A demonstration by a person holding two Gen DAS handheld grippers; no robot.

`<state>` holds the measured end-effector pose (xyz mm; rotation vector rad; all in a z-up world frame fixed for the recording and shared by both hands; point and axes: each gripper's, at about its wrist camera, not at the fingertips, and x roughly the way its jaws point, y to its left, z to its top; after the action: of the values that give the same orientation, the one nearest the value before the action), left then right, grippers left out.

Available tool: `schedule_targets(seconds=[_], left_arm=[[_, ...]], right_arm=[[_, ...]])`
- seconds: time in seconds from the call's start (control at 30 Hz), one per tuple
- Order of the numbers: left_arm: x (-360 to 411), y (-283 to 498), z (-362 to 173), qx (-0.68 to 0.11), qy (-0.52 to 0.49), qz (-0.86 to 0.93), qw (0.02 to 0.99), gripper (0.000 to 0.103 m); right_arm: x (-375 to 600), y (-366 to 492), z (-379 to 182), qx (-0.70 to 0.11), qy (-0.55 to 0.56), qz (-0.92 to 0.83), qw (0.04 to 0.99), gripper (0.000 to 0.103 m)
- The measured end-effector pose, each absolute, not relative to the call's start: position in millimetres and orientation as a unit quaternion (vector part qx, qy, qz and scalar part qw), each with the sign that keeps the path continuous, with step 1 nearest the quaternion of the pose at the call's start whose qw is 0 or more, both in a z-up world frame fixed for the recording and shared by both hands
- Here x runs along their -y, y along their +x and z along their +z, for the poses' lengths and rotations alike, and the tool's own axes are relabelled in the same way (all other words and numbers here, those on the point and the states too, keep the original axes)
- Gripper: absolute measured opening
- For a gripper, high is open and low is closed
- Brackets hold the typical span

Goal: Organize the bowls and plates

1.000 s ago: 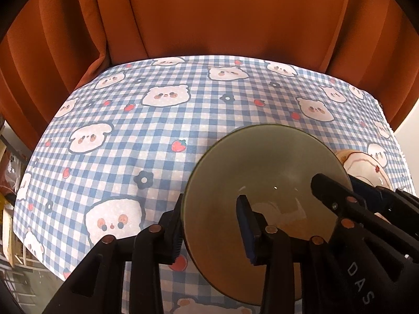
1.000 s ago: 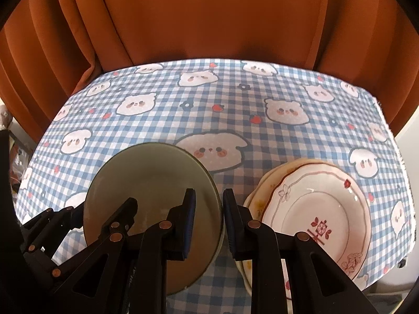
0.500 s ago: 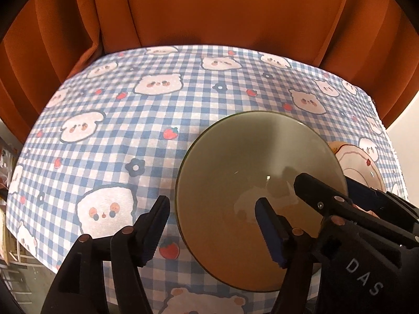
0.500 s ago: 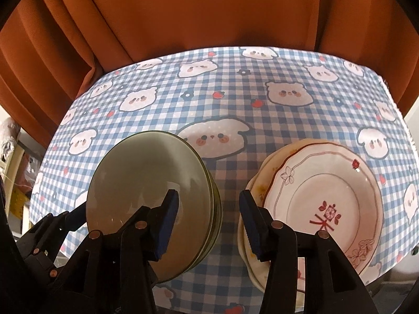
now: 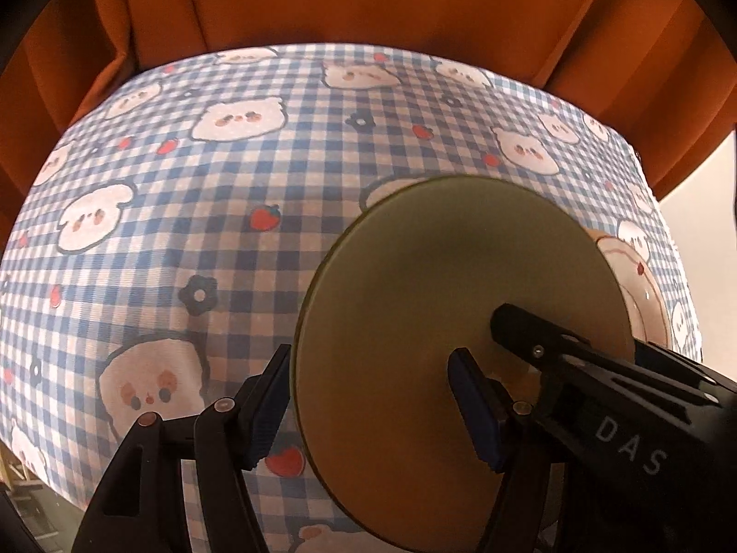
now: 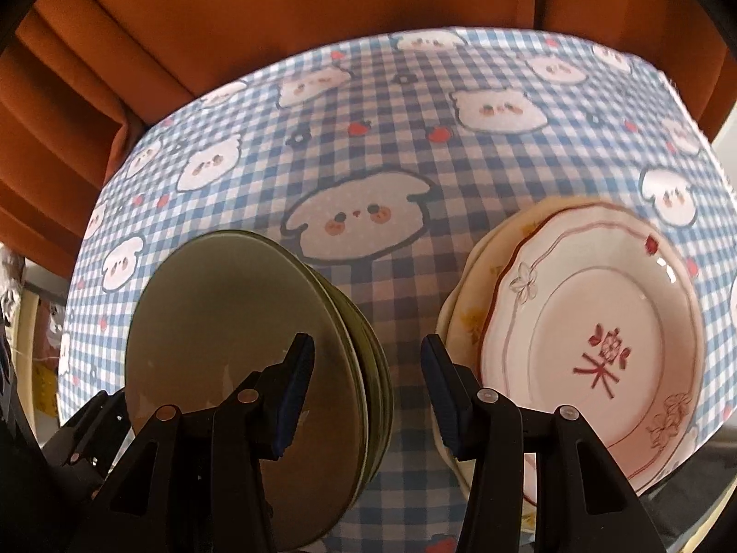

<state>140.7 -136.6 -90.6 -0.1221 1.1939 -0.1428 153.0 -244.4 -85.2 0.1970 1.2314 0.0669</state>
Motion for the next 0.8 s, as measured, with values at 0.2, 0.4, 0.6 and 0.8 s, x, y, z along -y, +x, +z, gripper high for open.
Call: schedule_targets(seconds=[0.2, 0.4, 0.6, 0.8], left_arm=[[135.0, 144.6, -94.7, -0.572, -0.052, -0.083, 0.814, 0.068], [138.6, 148.1, -95.1, -0.573, -0.037, -0.099, 0.812, 0.068], [142.9, 149.6, -94.2, -0.576, -0.031, -0.119, 0.808, 0.063], [136.0, 145.3, -91.4, -0.582, -0.035, -0.125, 0.803, 0.062]], right_arm=[[240.5, 156.4, -96.2, -0.593, 0.115, 0.042, 0.796, 0.049], [240.4, 157.7, -98.1, -0.591, 0.133, 0.056, 0.794, 0.044], [239.7, 157.3, -97.3, -0.589, 0.135, 0.05, 0.796, 0.043], [234.7, 150.5, -93.5, -0.587, 0.139, 0.035, 0.797, 0.044]])
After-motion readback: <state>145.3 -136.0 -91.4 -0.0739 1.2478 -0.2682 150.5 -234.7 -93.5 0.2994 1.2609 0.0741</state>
